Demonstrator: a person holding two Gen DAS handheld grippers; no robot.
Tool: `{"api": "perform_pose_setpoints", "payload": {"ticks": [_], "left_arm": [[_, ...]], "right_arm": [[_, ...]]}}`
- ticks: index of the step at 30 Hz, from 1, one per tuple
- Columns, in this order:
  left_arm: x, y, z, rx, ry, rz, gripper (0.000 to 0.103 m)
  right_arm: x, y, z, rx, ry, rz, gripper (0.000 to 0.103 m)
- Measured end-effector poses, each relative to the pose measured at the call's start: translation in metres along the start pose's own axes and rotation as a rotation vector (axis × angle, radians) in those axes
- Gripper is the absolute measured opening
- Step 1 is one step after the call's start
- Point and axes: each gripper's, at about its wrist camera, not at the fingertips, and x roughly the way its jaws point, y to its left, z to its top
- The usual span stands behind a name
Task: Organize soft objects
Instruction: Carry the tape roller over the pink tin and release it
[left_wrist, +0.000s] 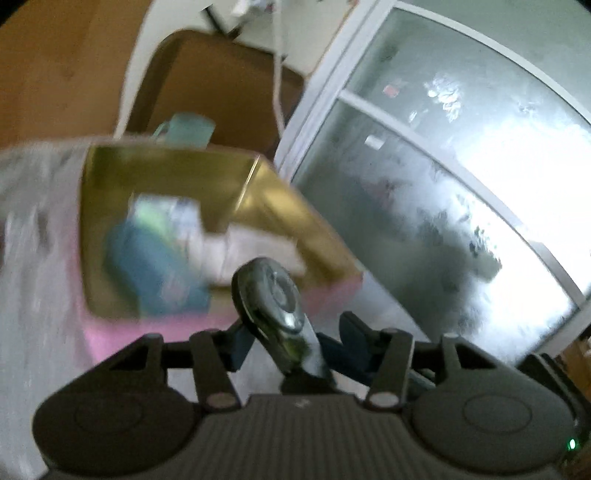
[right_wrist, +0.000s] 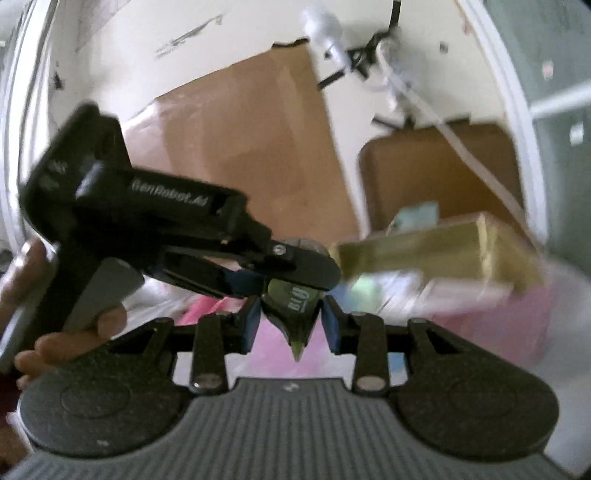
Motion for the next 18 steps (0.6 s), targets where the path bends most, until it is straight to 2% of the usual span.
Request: {"api": "perform_pose_setpoints", "payload": {"ticks": [1,2,4,5,7,9,12,16,18], "left_arm": [[0.01,-0.004,0.01,0.017,-0.008,0.005,0.06],[0.018,-0.004,0.019,0.031,-0.016,0.018,0.072],[0.041,-0.003,0.036,0.045,-0.036,0.094,0.091],[0.052,0.0,0.041,0.046,-0.05,0.143,0.096],[0.065,0.007,0.044,0.042,-0.055,0.221,0.095],[0.064,0.015,0.043,0.017,-0.055,0.26,0.094],[0.029,0.026,0.03,-0.014,-0.127,0.221,0.096],[-0.036,0.061,0.003,-0.049,-0.246,0.302,0.1],[-0.071,0.088,-0.018,-0.09,-0.296,0.396,0.103]], "right_arm": [[0.01,-0.007,0.005,-0.01,-0.007,-0.023,0.039],[0.023,-0.014,0.008,-0.015,-0.006,-0.054,0.039],[0.049,-0.028,0.011,-0.012,0.019,-0.126,0.039],[0.061,-0.033,0.01,-0.017,0.029,-0.171,0.04],[0.083,-0.042,0.006,-0.054,0.071,-0.276,0.041],[0.086,-0.049,0.004,-0.038,0.09,-0.303,0.044],[0.058,-0.049,0.002,-0.011,0.033,-0.274,0.044],[0.045,-0.031,0.012,-0.017,-0.013,-0.23,0.043],[0.049,-0.017,0.021,-0.016,-0.018,-0.177,0.043]]}}
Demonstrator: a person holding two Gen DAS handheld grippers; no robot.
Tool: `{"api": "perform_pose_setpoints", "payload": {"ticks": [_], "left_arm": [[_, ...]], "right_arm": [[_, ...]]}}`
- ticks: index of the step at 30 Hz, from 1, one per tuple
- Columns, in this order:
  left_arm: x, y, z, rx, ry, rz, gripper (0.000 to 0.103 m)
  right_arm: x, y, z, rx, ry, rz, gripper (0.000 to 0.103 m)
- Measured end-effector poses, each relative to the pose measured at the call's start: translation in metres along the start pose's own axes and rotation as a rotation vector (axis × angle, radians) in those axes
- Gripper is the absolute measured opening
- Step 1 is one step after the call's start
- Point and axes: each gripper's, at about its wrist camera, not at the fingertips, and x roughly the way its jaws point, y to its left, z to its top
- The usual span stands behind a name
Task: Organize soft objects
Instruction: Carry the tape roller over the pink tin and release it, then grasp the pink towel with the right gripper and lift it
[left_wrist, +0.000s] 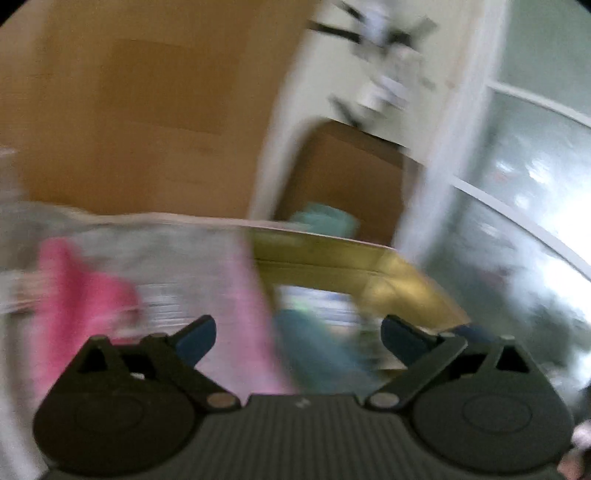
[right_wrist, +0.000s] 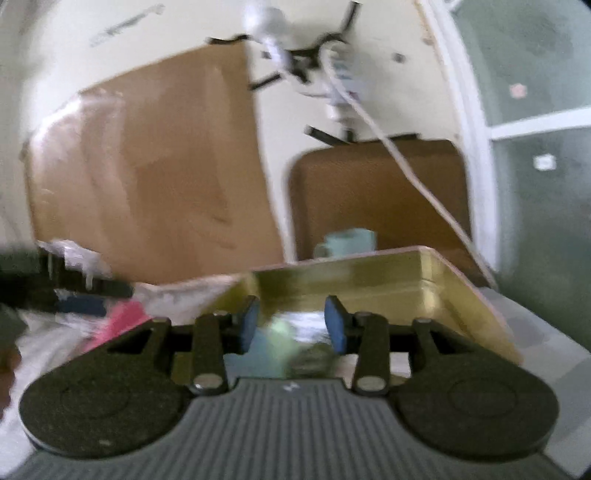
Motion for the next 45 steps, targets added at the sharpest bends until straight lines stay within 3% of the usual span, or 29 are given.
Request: {"api": "perform_pose_setpoints", "payload": {"ticks": [5,6,9,11,13,18,19,20,22,30,34,37,40,43,45], "left_arm": [[-0.03,0.098,-0.026,-0.065,-0.012,0.359,0.102],[-0.033,0.112,-0.032,-0.08,-0.012,0.39,0.102],[-0.04,0.145,-0.048,-0.13,-0.017,0.424,0.102],[-0.043,0.156,-0.055,-0.142,-0.028,0.429,0.099],[-0.049,0.159,-0.055,-0.183,-0.058,0.378,0.1],[-0.057,0.169,-0.055,-0.225,-0.106,0.369,0.1],[-0.058,0.17,-0.055,-0.232,-0.107,0.367,0.1],[-0.059,0.171,-0.056,-0.238,-0.107,0.362,0.1],[-0.056,0.173,-0.058,-0.246,-0.103,0.355,0.1],[-0.052,0.177,-0.06,-0.261,-0.078,0.344,0.101],[-0.047,0.167,-0.061,-0.207,-0.047,0.359,0.102],[-0.042,0.155,-0.061,-0.148,-0.021,0.395,0.102],[-0.037,0.15,-0.061,-0.118,0.006,0.427,0.102],[-0.033,0.152,-0.061,-0.125,0.035,0.45,0.102],[-0.031,0.153,-0.061,-0.129,0.044,0.466,0.102]], "right_arm": [[0.031,0.062,0.016,-0.006,0.071,0.218,0.043],[0.041,0.074,0.017,-0.006,0.098,0.253,0.043],[0.085,0.116,0.013,-0.017,0.201,0.316,0.044],[0.115,0.14,0.005,-0.041,0.256,0.322,0.049],[0.144,0.163,-0.006,-0.078,0.308,0.311,0.054],[0.212,0.203,-0.042,-0.222,0.447,0.22,0.058],[0.224,0.205,-0.05,-0.244,0.491,0.194,0.052],[0.23,0.204,-0.057,-0.249,0.522,0.188,0.027],[0.219,0.205,-0.059,-0.259,0.501,0.218,0.012],[0.085,0.186,-0.068,-0.448,0.394,0.343,0.011],[0.031,0.169,-0.078,-0.518,0.35,0.335,0.011],[0.001,0.15,-0.084,-0.537,0.316,0.276,0.012],[-0.015,0.123,-0.083,-0.45,0.305,0.208,0.018],[-0.021,0.102,-0.077,-0.337,0.273,0.139,0.046],[-0.024,0.093,-0.07,-0.258,0.243,0.146,0.052]]}}
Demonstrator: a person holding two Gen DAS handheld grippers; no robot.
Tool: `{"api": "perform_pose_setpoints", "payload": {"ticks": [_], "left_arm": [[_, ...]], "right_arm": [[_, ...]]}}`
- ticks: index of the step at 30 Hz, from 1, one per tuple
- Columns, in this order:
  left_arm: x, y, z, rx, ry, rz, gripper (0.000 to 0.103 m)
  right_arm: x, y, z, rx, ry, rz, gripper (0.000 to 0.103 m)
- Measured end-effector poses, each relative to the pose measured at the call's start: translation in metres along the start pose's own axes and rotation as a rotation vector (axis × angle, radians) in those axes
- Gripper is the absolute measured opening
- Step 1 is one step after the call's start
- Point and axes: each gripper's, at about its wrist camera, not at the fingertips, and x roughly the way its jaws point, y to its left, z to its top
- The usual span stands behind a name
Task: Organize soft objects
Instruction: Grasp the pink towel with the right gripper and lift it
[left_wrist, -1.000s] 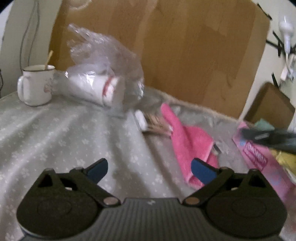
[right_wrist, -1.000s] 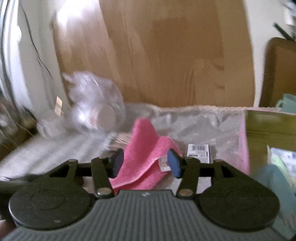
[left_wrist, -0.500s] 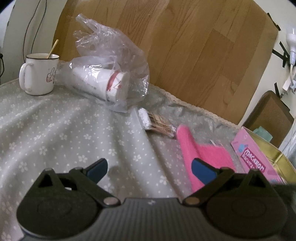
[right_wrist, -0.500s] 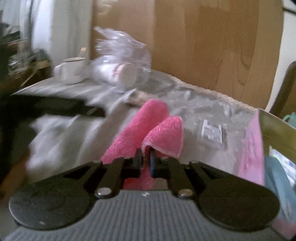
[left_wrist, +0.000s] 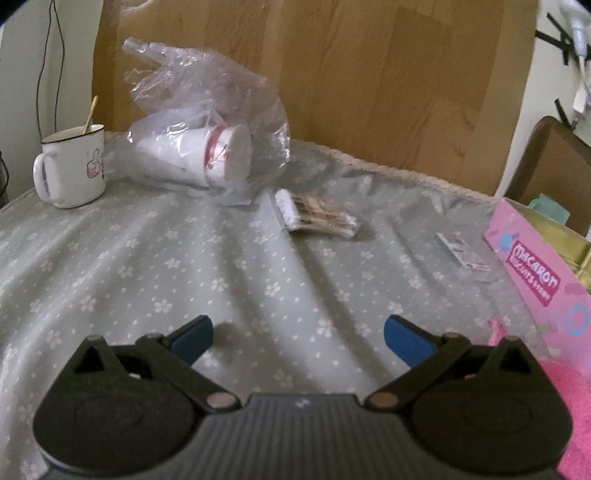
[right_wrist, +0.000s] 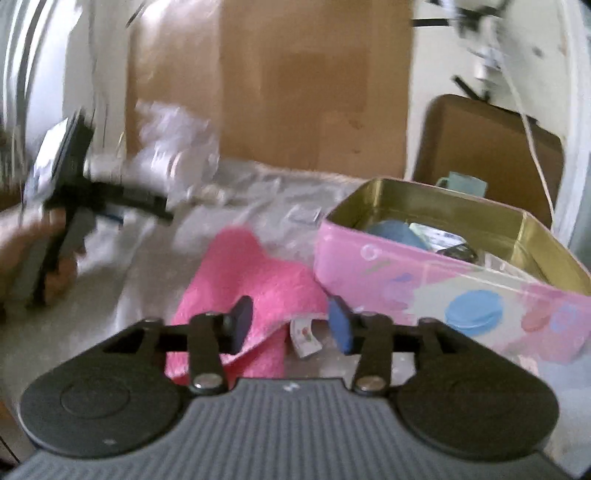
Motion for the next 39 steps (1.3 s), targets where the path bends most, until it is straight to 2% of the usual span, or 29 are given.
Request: {"api": "perform_pose_setpoints", "payload": {"ticks": [1,3,4,5,9,12,20,25,27,29,32,35,39], "left_arm": [[0.0,0.0,0.0,0.003,0.0,0.007,0.102],[-0.001,-0.002,-0.001,0.014,-0.003,0.027,0.102],[-0.001,-0.004,-0.001,0.023,-0.006,0.037,0.102],[-0.001,-0.006,-0.002,0.035,-0.009,0.047,0.102],[-0.001,-0.015,-0.003,0.084,-0.013,0.085,0.102],[0.0,-0.02,-0.003,0.112,-0.01,0.105,0.102],[0.004,-0.025,-0.004,0.137,0.007,0.13,0.102],[0.007,-0.026,-0.004,0.151,0.023,0.136,0.102],[0.008,-0.027,-0.003,0.157,0.032,0.137,0.102],[0.009,-0.027,-0.004,0.159,0.039,0.135,0.102],[0.011,-0.026,-0.003,0.157,0.047,0.131,0.102],[0.011,-0.026,-0.003,0.156,0.051,0.127,0.102],[0.012,-0.026,-0.003,0.156,0.055,0.123,0.102]], "right_arm": [[-0.003,-0.002,0.002,0.024,-0.014,0.016,0.055],[-0.005,0.0,0.005,0.049,-0.034,0.045,0.07],[-0.007,0.003,0.004,0.05,-0.041,0.054,0.083],[-0.007,0.007,0.003,0.045,-0.047,0.063,0.087],[-0.005,0.021,-0.004,-0.001,-0.03,0.109,0.087],[0.002,0.026,-0.011,-0.025,0.013,0.1,0.087],[0.018,0.01,-0.019,0.098,0.102,0.122,0.087],[0.02,0.007,-0.021,0.121,0.113,0.146,0.086],[0.02,0.008,-0.022,0.108,0.118,0.154,0.079],[0.02,0.012,-0.022,0.072,0.117,0.153,0.06],[0.016,0.023,-0.024,-0.005,0.101,0.167,0.038],[0.011,0.032,-0.026,-0.07,0.08,0.157,0.026],[0.0,0.031,-0.027,-0.121,0.056,0.153,0.019]]}}
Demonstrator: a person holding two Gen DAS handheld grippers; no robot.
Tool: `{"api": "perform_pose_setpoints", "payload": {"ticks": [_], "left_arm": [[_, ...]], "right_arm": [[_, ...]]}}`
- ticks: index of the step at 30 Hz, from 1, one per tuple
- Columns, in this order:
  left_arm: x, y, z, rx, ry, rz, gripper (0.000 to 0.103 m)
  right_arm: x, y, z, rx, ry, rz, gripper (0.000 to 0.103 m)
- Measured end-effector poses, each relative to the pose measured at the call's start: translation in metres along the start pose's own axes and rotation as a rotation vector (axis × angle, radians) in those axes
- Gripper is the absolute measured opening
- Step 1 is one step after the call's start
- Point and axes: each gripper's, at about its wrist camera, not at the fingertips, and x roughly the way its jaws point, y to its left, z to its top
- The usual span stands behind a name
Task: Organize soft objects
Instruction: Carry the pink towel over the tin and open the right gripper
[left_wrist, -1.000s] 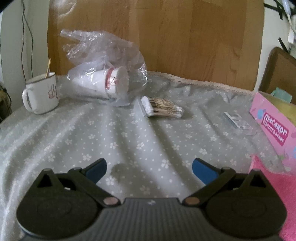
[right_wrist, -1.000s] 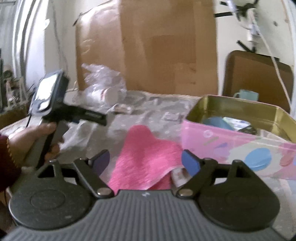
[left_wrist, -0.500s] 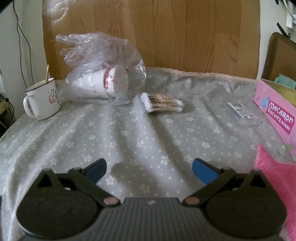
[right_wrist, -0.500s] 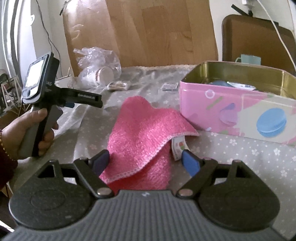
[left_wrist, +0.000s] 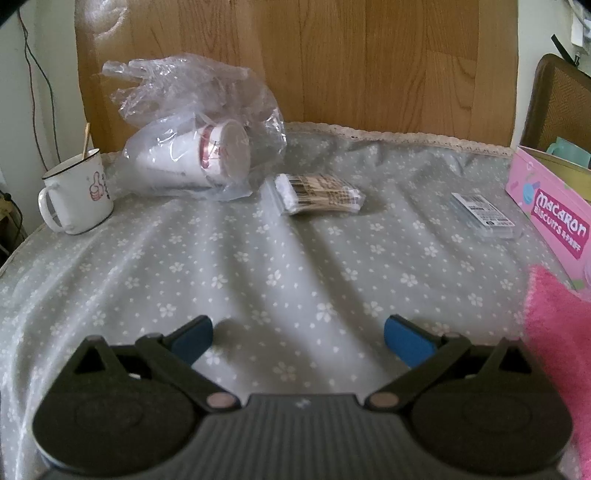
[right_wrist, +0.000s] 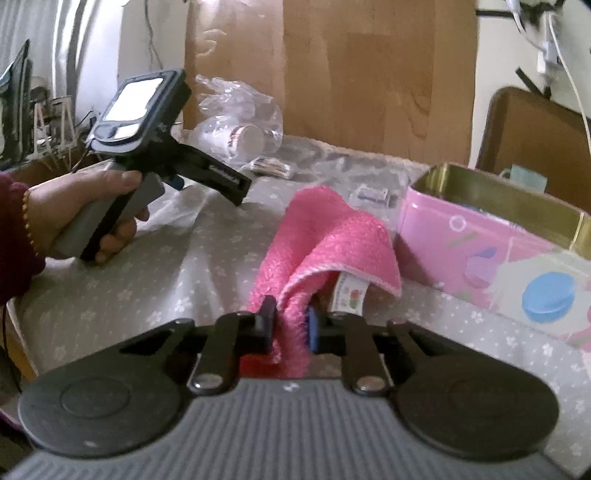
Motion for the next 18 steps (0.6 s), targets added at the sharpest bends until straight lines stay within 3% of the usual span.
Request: {"api": "perform_pose_setpoints", "payload": {"ticks": [12,16,18], "left_arm": [[-0.001,0.001,0.0,-0.005,-0.005,0.0,0.102],[-0.003,-0.001,0.0,0.005,-0.006,-0.005,0.102],[-0.003,-0.002,0.0,0.015,-0.001,-0.013,0.102]], "right_arm": [[-0.043,-0.021,-0.012,-0.027,-0.026,-0.133,0.017],[-0.051,-0.039,-0.025,0.021,-0.018,-0.271,0.033],[-0.06,-0.053,-0.029,0.089,-0.031,-0.318,0.035]]}}
